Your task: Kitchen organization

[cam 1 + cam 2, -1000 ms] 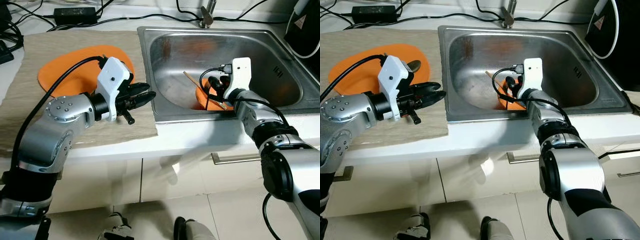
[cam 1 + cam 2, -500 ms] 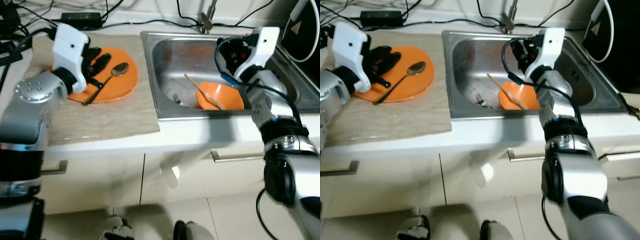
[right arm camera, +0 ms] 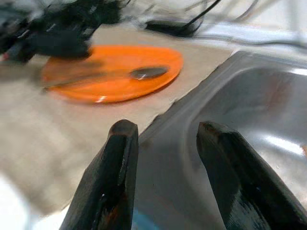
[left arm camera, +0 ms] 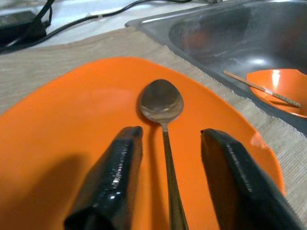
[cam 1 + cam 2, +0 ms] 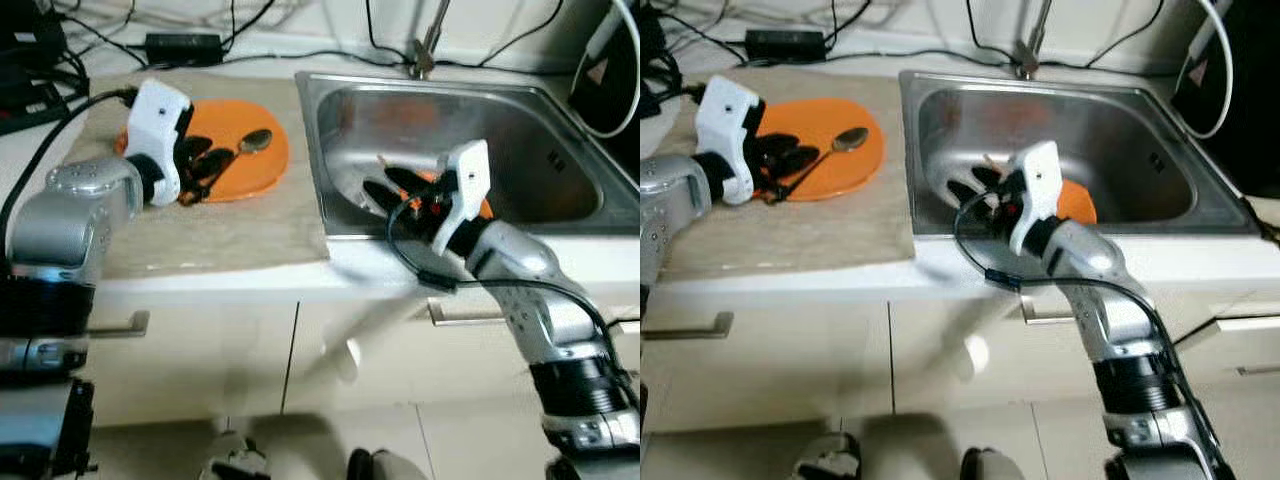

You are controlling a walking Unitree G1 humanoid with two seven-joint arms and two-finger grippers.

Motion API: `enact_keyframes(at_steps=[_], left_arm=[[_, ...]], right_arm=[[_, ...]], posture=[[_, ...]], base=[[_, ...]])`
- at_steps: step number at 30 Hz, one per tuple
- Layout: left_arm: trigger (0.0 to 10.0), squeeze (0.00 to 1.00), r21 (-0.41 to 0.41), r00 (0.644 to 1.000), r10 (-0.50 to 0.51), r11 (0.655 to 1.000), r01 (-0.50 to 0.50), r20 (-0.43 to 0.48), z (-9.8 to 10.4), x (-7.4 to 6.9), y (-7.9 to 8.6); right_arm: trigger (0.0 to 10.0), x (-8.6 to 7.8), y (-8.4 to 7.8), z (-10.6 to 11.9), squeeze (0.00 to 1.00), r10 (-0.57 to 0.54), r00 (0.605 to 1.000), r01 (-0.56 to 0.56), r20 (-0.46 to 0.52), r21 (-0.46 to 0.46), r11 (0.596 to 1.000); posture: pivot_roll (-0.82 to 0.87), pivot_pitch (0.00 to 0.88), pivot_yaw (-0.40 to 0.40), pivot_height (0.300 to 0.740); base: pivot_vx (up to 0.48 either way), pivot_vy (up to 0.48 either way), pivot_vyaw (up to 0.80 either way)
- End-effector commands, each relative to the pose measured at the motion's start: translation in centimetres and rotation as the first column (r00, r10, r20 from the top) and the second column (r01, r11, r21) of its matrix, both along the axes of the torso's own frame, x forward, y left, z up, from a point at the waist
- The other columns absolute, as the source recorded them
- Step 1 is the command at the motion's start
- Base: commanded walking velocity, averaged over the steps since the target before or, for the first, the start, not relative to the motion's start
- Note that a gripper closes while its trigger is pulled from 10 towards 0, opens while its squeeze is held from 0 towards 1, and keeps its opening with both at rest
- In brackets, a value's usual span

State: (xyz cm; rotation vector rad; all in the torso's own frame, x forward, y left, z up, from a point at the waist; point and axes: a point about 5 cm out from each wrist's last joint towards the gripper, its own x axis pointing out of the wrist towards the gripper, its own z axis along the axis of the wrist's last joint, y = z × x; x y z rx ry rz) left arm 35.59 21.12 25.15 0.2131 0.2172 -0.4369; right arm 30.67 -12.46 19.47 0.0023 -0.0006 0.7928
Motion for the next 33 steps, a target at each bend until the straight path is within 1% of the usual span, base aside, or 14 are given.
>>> enact_keyframes(at_steps=[1, 4, 5, 9, 11, 12, 13, 14, 16, 20, 22, 23, 24, 33], left_arm=[[10.0, 1.00, 0.004, 0.999, 0.007, 1.000, -0.006, -0.045, -0.3, 0.4, -0.3], [10.0, 1.00, 0.034, 0.999, 0.020, 0.999, -0.018, -0.050, -0.4, 0.8, -0.1], [10.0, 1.00, 0.068, 0.998, 0.038, 0.997, -0.034, -0.048, -0.6, 1.4, 0.1], [10.0, 1.00, 0.068, 0.998, 0.037, 0.997, -0.034, -0.053, -0.7, 2.0, -0.1], [10.0, 1.00, 0.042, 0.998, 0.018, 0.999, -0.016, -0.064, -0.7, 2.4, -0.6], [10.0, 0.27, 0.043, 0.998, 0.020, 0.999, -0.017, -0.062, -0.7, 2.7, -0.7], [10.0, 0.27, 0.046, 0.998, 0.023, 0.999, -0.020, -0.060, -0.8, 2.9, -0.8], [10.0, 0.00, 0.042, 0.998, 0.019, 0.999, -0.016, -0.059, -0.8, 3.2, -1.0], [10.0, 0.00, 0.024, 0.998, 0.015, 1.000, -0.013, -0.067, -1.1, 3.5, -1.2], [10.0, 0.00, 0.031, 0.997, 0.006, 1.000, -0.003, -0.073, -1.4, 3.7, -1.4], [10.0, 0.00, 0.087, 0.996, 0.013, 0.996, -0.005, -0.089, -2.3, 4.0, -1.6], [10.0, 0.00, 0.087, 0.996, 0.013, 0.996, -0.005, -0.089, -2.3, 4.0, -1.6], [10.0, 0.00, 0.118, 0.995, 0.027, 0.993, -0.014, -0.101, -2.8, 4.2, -1.5], [10.0, 0.00, 0.175, 0.990, 0.055, 0.984, -0.032, -0.126, -3.9, 4.5, -1.3]], right_arm=[[10.0, -0.8, 0.1, 0.1, 0.00, 0.033, 0.999, -0.033, -0.026, -0.017, 0.999], [10.0, -1.2, 0.2, 0.0, 0.00, 0.048, 0.998, -0.050, -0.042, -0.027, 0.998], [10.0, -1.8, 0.3, 0.0, 0.00, 0.074, 0.996, -0.076, -0.047, -0.047, 0.996], [10.0, -2.5, 0.4, 0.1, 0.00, 0.100, 0.993, -0.104, -0.061, -0.059, 0.993], [10.0, -2.9, 0.4, 0.2, 0.00, 0.106, 0.991, -0.111, -0.075, -0.064, 0.992], [10.0, -3.0, 0.4, 0.3, 0.00, 0.108, 0.991, -0.113, -0.082, -0.066, 0.991], [10.0, -3.1, 0.3, 0.3, 0.00, 0.108, 0.990, -0.114, -0.086, -0.066, 0.991], [10.0, -3.2, 0.3, 0.3, 0.00, 0.107, 0.990, -0.113, -0.090, -0.066, 0.991], [10.0, -3.3, 0.2, 0.3, 0.00, 0.103, 0.990, -0.110, -0.094, -0.067, 0.992], [10.0, -3.4, 0.2, 0.3, 0.00, 0.100, 0.990, -0.107, -0.097, -0.069, 0.992], [10.0, -3.6, 0.0, 0.2, 0.00, 0.091, 0.990, -0.098, -0.108, -0.069, 0.993], [10.0, -3.6, 0.0, 0.2, 0.00, 0.091, 0.990, -0.098, -0.108, -0.069, 0.993], [10.0, -3.6, -0.1, 0.3, 0.00, 0.086, 0.990, -0.094, -0.112, -0.067, 0.993], [10.0, -3.8, -0.1, 0.3, 0.00, 0.084, 0.989, -0.093, -0.120, -0.072, 0.993]], posture=[[0.07, 0.048, -0.085, 0.740], [0.07, 0.051, -0.085, 0.740], [0.07, 0.047, -0.081, 0.740], [0.07, 0.046, -0.079, 0.740], [0.06, 0.046, -0.078, 0.740], [0.06, 0.047, -0.076, 0.740], [0.06, 0.047, -0.076, 0.740], [0.06, 0.046, -0.072, 0.740], [0.05, 0.044, -0.070, 0.740], [0.05, 0.046, -0.069, 0.740], [0.05, 0.046, -0.067, 0.740], [0.05, 0.046, -0.067, 0.740], [0.05, 0.049, -0.065, 0.740], [0.04, 0.049, -0.062, 0.740]], base=[[0.000, 0.000, 0.00], [0.000, 0.000, 0.00], [0.000, 0.000, 0.00], [0.000, 0.000, 0.00], [0.000, 0.000, 0.00], [0.000, 0.000, 0.00], [0.000, 0.000, 0.00], [0.000, 0.000, 0.00], [0.000, 0.000, 0.00], [0.000, 0.000, 0.00], [0.000, 0.000, 0.00], [0.000, 0.000, 0.00], [0.000, 0.000, 0.00], [0.000, 0.000, 0.00]])
